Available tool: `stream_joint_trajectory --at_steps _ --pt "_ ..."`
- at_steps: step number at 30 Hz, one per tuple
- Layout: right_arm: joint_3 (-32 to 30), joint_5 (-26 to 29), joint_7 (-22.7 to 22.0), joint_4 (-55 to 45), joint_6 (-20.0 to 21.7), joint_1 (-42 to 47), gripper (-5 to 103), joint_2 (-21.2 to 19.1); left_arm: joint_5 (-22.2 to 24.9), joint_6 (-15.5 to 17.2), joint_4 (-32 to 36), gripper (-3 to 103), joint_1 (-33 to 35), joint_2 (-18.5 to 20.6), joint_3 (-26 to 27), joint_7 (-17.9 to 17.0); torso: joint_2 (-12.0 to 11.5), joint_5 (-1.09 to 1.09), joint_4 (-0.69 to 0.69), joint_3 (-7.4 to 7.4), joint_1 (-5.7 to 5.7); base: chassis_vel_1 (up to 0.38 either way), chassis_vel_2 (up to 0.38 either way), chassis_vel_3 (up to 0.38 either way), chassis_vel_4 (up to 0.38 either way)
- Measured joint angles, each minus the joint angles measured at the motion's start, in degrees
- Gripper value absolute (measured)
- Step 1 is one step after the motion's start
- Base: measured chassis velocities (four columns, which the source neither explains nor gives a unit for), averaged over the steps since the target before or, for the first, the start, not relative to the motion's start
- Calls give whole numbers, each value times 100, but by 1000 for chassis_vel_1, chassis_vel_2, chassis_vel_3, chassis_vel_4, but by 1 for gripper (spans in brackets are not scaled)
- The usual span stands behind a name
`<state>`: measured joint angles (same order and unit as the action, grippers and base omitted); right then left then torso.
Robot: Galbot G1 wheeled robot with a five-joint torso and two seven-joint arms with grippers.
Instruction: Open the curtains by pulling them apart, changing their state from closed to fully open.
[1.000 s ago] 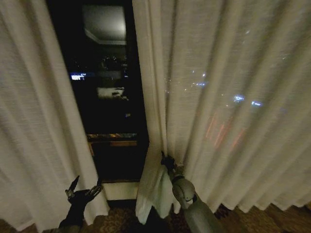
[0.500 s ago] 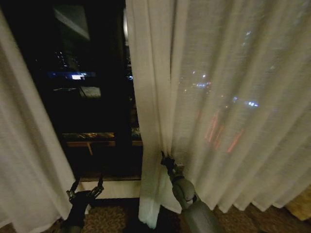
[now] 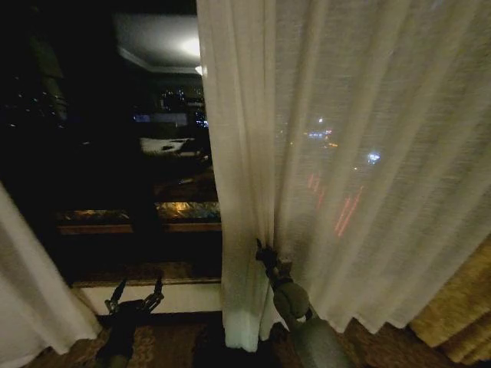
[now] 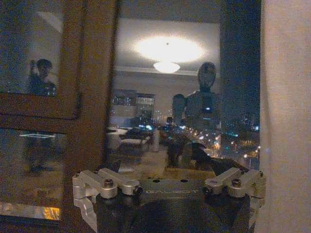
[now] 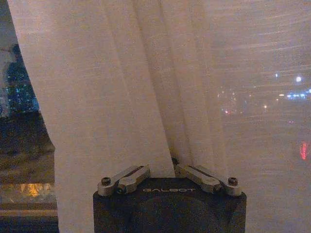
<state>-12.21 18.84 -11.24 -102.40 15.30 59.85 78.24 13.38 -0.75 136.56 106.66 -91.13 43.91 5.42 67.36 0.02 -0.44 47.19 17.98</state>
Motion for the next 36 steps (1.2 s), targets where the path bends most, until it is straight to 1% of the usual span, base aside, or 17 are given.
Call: stream_joint_trajectory --at_steps 25,36 --pt "-41 -2 28 -27 -19 52 0 13 -17 -10 -17 100 4 0 -32 11 0 -2 1 0 0 -355 -355 358 354" --pt "-97 3 115 23 -58 57 0 -1 -57 -2 -28 100 -24 0 -78 11 0 -1 0 0 0 -356 -357 346 352"
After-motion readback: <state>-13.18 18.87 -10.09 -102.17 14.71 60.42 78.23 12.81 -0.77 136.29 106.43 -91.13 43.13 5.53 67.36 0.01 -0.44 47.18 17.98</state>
